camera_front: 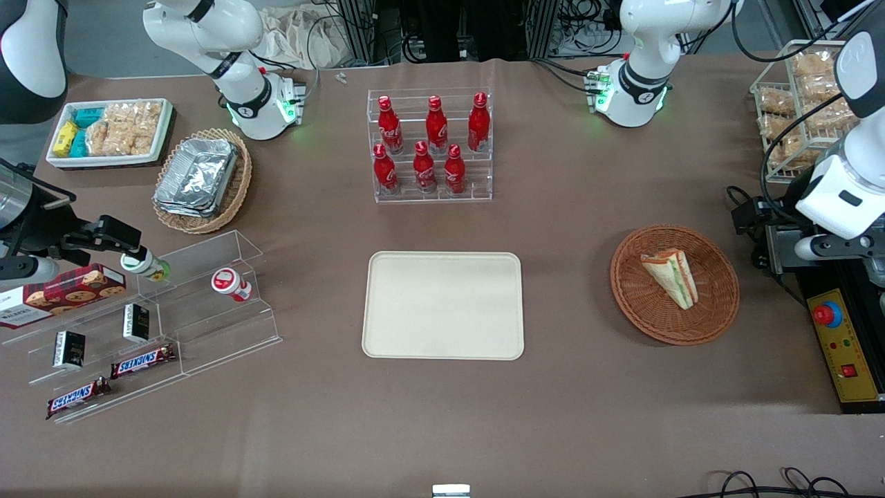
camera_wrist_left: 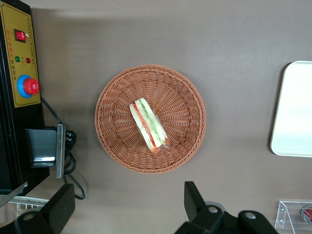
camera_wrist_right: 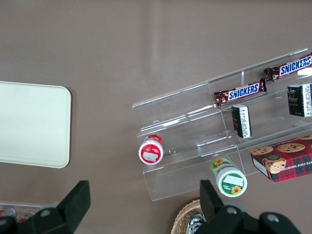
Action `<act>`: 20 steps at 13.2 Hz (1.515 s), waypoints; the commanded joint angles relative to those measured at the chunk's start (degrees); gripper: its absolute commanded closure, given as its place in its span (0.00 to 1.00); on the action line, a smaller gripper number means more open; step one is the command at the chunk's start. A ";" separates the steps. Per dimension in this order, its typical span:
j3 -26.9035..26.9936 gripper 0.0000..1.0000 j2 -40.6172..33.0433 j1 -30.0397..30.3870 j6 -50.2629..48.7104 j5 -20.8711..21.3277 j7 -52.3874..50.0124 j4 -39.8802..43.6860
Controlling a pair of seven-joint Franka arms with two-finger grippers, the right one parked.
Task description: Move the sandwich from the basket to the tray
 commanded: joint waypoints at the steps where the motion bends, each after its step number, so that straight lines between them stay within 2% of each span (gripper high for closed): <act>1: -0.10 0.01 -0.36 0.08 -2.29 0.90 -0.85 0.96; 7: -0.19 0.01 0.43 -0.01 -0.99 0.37 -4.53 0.53; 12: 0.07 0.01 0.26 0.51 2.70 0.46 -12.09 -5.97; 17: 0.34 0.01 0.17 0.60 13.59 -0.24 -14.30 -15.62; 20: 0.86 0.01 0.26 1.21 24.30 -0.24 -14.56 -23.53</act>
